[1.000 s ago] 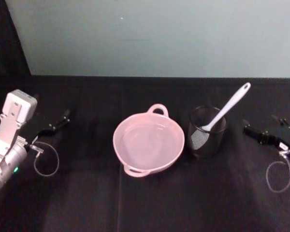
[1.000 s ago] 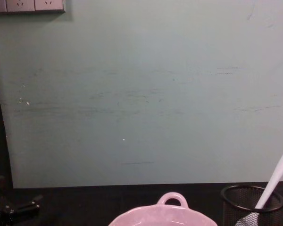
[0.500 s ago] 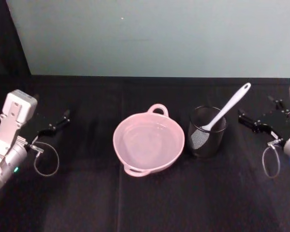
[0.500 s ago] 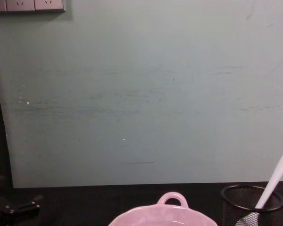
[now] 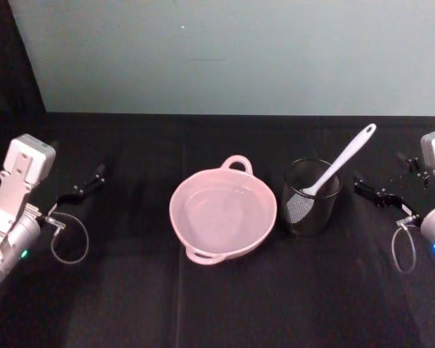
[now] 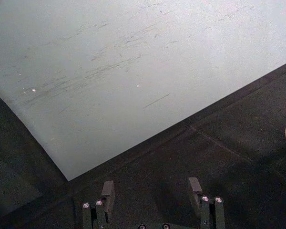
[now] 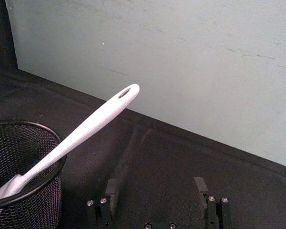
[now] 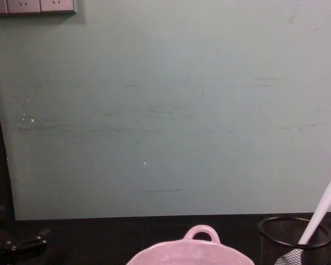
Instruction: Use the one hand to pick up the spoon and stir the clear water in the bowl.
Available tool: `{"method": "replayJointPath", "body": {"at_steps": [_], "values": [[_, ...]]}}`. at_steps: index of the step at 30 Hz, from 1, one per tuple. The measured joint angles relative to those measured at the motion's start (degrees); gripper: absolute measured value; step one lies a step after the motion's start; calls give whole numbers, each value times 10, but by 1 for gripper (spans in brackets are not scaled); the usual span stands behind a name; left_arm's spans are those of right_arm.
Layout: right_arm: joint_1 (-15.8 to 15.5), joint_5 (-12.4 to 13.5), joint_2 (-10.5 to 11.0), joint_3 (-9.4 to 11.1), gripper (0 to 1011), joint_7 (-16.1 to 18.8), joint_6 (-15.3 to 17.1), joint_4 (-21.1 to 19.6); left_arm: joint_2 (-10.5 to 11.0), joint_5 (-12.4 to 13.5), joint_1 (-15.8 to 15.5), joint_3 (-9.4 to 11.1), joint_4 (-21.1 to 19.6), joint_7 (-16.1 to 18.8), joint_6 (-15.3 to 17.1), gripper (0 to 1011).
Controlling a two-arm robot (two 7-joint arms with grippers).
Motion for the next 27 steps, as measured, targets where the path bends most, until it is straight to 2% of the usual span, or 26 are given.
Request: {"method": "replayJointPath", "body": {"at_steps": [27], "values": [[-2,5,2,2,1004,1,1,-4,0,0,0,0,0,0,0,1011]]}}
